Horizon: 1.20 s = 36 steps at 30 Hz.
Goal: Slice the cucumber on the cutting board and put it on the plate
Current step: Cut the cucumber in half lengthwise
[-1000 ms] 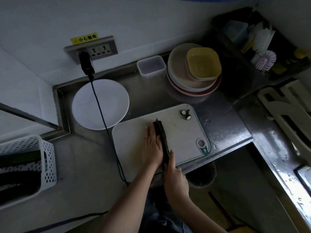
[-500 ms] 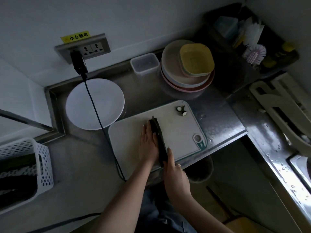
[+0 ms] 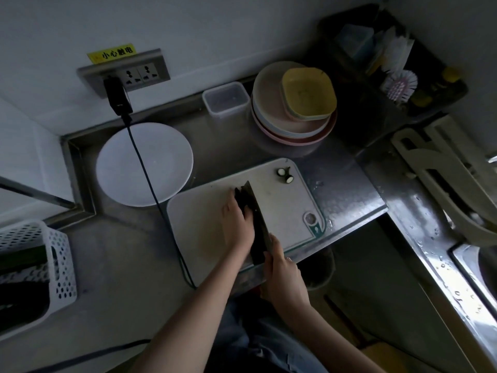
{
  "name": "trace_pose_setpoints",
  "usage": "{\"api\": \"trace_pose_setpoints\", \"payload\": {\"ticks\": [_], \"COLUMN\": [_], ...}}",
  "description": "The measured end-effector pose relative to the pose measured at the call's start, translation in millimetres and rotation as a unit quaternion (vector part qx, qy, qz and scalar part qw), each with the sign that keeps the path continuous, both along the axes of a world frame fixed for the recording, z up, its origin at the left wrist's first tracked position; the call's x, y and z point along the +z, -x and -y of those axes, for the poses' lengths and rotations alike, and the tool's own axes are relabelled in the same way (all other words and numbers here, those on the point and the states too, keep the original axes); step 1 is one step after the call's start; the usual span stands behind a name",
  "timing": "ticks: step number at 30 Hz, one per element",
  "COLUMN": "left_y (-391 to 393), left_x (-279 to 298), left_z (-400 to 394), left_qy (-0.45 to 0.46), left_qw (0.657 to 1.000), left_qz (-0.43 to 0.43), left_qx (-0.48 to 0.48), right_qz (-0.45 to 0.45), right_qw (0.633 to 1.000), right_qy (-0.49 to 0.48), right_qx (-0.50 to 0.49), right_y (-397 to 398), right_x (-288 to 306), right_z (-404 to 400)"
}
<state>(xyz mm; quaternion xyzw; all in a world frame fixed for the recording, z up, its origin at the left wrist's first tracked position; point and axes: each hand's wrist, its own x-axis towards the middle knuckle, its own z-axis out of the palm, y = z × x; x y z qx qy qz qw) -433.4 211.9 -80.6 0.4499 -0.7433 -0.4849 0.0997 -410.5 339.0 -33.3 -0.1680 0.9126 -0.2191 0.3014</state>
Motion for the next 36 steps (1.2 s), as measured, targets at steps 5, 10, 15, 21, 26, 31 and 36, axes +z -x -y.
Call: {"api": "trace_pose_setpoints", "payload": {"ticks": [5, 10, 15, 21, 26, 31, 36], "left_y": [10.3, 18.7, 26.0, 24.7, 23.7, 20.2, 15.0], "left_x": [-0.1, 8.0, 7.4, -0.6, -0.4, -6.2, -1.3], "left_z": [8.3, 24.2, 58.9, 64.7, 60.9, 62.2, 56.8], "left_qy": [-0.156, -0.23, -0.259, -0.276, -0.279, -0.269, -0.288], "left_qw": [0.984, 0.961, 0.949, 0.94, 0.931, 0.931, 0.923], "left_qz": [-0.006, -0.077, -0.098, -0.117, -0.151, -0.178, -0.181], "left_qx": [0.091, 0.137, 0.151, 0.165, 0.182, 0.169, 0.178], "right_qz": [-0.001, -0.013, -0.022, -0.056, -0.04, -0.038, -0.049], "right_qw": [1.0, 0.999, 0.999, 0.997, 0.995, 0.994, 0.995], "right_qy": [-0.007, 0.001, 0.016, -0.022, -0.061, -0.08, -0.076], "right_qx": [0.004, 0.031, 0.034, 0.053, 0.067, 0.06, 0.042], "right_y": [3.1, 19.9, 30.5, 16.2, 1.6, -0.1, 0.1], "right_x": [0.3, 0.3, 4.8, -0.9, -11.5, -22.5, -26.4], "right_z": [10.1, 31.8, 39.1, 36.7, 25.1, 27.5, 32.1]}}
